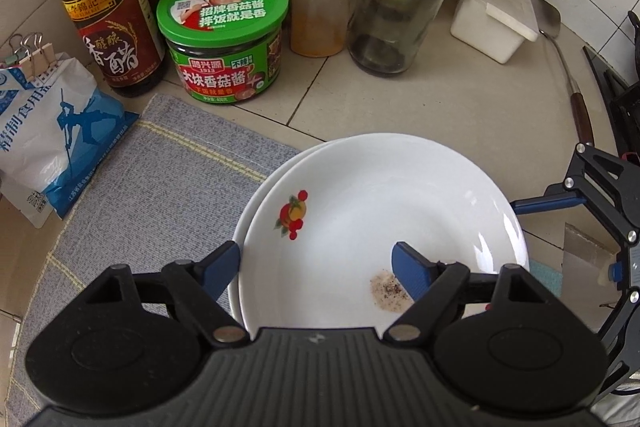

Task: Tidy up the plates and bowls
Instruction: 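Lower the stained plate onto the other plate and open the left gripper, then move the right gripper to the flower-print white plate on the towel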

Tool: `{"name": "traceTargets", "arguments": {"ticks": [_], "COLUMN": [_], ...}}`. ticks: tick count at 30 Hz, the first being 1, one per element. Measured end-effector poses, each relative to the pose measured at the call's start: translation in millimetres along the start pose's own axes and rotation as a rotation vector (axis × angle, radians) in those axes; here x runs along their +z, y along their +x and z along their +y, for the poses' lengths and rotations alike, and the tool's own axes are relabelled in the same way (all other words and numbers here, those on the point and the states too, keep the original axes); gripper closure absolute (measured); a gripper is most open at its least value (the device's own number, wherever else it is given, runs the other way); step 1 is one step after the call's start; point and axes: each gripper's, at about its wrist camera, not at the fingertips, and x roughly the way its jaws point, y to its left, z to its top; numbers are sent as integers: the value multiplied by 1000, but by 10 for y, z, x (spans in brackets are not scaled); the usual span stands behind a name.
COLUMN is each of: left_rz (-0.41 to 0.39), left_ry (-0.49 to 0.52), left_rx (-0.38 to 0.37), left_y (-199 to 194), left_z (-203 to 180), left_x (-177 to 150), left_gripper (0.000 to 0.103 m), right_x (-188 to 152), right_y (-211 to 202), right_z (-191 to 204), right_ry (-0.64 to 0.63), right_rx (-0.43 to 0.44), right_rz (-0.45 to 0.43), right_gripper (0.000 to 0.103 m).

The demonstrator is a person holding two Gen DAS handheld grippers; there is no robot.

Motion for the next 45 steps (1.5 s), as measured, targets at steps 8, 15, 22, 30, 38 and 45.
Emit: {"name": "traceTargets", "arguments": {"ticks": [8,15,22,30,38,45], "left_rz": [-94,-211,-271,-270,-271,-263], "left_ry": [-61,-172,-319,-401,-485,-496], "left_rx": [75,158,277,371,361,407], "left_y": [-375,-901,-1175,-1215,-1182,-1040], "left_z": [10,-186,-351,-355,-193,-83], "left_x": [-191,-694,-1348,-2019,-2597,-2895], "left_gripper": [20,17,17,16,16,16], "right_x": [-23,38,153,346,566,693], "right_y": [-88,-117,-25,70,80,97], "right_z": [43,57,209,569,1022,1360], "right_ry": [23,60,40,21,-25,-41], "right_rx": [-19,-41,-31,-30,-16,-23], "right_rz": [-29,-75,-81,-82,-66,-46], "right_gripper": [0,0,0,0,0,0]}}
